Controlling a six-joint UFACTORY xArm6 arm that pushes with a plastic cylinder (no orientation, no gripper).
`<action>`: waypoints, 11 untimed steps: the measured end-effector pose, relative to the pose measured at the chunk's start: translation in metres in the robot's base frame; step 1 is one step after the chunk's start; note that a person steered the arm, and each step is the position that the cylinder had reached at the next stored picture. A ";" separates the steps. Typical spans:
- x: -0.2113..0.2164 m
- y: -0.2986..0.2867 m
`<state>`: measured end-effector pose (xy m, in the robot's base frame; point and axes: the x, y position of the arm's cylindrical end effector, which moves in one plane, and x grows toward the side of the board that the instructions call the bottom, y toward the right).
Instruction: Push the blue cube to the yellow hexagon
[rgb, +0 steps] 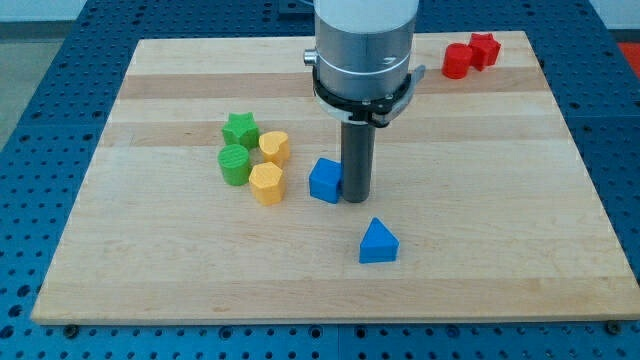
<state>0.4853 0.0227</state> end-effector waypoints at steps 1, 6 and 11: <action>0.000 0.000; 0.012 -0.004; -0.002 -0.013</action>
<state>0.4836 0.0098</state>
